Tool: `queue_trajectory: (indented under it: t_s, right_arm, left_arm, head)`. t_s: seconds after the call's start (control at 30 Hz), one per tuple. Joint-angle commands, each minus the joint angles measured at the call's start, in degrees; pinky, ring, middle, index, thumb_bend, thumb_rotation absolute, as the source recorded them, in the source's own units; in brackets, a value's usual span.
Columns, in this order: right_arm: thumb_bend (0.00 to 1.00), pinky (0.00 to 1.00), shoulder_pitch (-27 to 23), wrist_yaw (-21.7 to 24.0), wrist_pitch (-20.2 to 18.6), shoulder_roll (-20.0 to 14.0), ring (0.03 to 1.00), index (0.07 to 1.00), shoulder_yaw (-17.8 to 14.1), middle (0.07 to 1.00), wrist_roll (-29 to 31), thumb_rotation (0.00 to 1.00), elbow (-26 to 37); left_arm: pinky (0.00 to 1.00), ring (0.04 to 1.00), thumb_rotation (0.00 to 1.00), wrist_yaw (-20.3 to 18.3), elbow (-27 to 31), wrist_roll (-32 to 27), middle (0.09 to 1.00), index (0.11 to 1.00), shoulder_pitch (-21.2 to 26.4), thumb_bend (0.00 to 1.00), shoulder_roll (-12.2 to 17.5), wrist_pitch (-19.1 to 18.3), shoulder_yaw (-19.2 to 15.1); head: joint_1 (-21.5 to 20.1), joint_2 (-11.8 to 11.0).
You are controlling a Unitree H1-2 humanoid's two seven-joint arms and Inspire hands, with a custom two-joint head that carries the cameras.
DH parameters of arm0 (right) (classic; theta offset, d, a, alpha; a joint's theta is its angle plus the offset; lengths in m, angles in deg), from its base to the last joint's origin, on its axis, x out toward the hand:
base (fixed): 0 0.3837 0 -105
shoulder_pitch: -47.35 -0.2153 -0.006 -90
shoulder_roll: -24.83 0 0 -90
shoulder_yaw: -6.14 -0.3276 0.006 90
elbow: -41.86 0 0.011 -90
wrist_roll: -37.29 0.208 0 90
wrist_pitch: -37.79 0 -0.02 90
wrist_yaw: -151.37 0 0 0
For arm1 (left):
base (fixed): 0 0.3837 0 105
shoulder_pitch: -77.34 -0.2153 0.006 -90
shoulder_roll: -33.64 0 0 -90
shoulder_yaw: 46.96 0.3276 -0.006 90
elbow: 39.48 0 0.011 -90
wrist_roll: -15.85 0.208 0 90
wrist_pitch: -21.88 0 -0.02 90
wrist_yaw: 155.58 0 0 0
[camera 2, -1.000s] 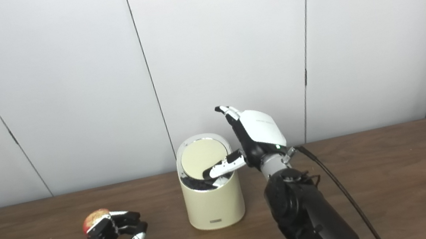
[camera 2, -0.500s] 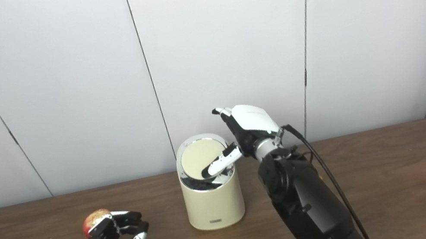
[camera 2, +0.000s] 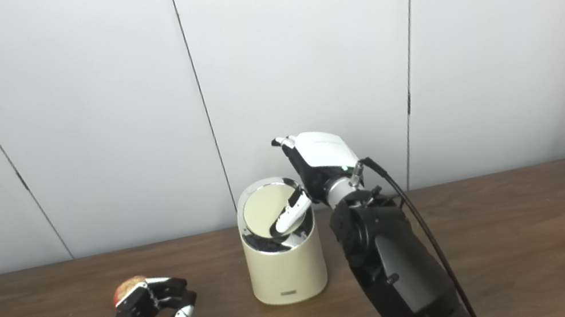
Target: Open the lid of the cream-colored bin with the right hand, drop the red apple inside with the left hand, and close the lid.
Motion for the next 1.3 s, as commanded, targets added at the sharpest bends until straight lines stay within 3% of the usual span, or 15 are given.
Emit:
queue_trajectory:
  t_s: [0.0,0.2,0.37,0.47,0.57,0.77,0.9,1.03,1.27]
  right_arm:
    - [0.89,0.90,2.31,3.10,-1.29,-1.85,0.944,0.935,0.72,0.954,-3.41,0.16,-1.77]
    - [0.89,0.93,3.08,3.47,-1.30,-0.71,0.962,0.948,-0.78,0.968,-1.70,0.17,-0.89]
    - [0.85,0.93,3.18,5.57,-1.30,1.55,0.969,0.959,-5.23,0.979,2.13,0.32,2.43]
    - [0.84,0.85,3.25,8.88,-1.30,3.84,0.952,0.947,-9.57,0.969,2.42,0.35,5.07]
    - [0.81,0.79,3.95,10.06,-1.30,4.68,0.922,0.931,-11.80,0.953,3.89,0.38,7.23]
    - [0.77,0.73,5.86,9.93,-1.30,4.05,0.881,0.912,-12.45,0.928,5.55,0.57,10.07]
    - [0.77,0.73,7.04,9.66,-1.30,4.29,0.878,0.911,-13.46,0.923,6.67,0.59,11.02]
    - [0.80,0.75,8.14,9.31,-1.30,4.79,0.887,0.915,-14.59,0.932,8.00,0.66,12.17]
    - [0.95,0.78,10.84,4.29,-1.12,2.95,0.887,0.931,-13.35,0.934,13.58,0.84,14.61]
  left_arm:
    - [0.49,0.559,0.07,0.04,2.04,0.12,0.579,0.493,1.75,0.48,-0.19,0.12,0.18]
    - [0.49,0.558,0.07,0.06,1.95,-0.05,0.577,0.493,1.85,0.48,-0.29,-0.06,0.28]
    - [0.50,0.562,0.07,0.23,1.35,0.24,0.580,0.493,2.01,0.48,-0.20,0.36,0.30]
    - [0.49,0.562,0.07,0.32,1.12,0.48,0.582,0.493,2.10,0.48,-0.07,0.53,0.30]
    - [0.50,0.560,0.07,0.10,0.80,-0.05,0.580,0.493,2.21,0.48,0.06,0.92,0.26]
    - [0.50,0.565,0.07,-0.06,0.70,0.22,0.584,0.493,2.16,0.48,0.35,0.55,0.33]
    - [0.49,0.559,0.07,-0.19,0.24,-0.11,0.581,0.493,2.19,0.48,0.47,1.03,0.35]
    - [0.49,0.556,0.07,-0.09,-0.15,0.04,0.579,0.493,2.27,0.48,0.56,1.43,0.38]
    - [0.50,0.560,0.07,-0.16,-0.66,-0.18,0.580,0.493,2.40,0.48,0.79,1.63,0.37]
  head:
    - [-0.06,0.20]
    - [0.02,-0.07]
    - [-0.03,-0.39]
    - [-0.01,-0.53]
    - [-0.20,-0.74]
    - [-0.46,-1.10]
    - [-0.56,-1.28]
    - [-0.57,-1.52]
    - [-0.59,-1.75]
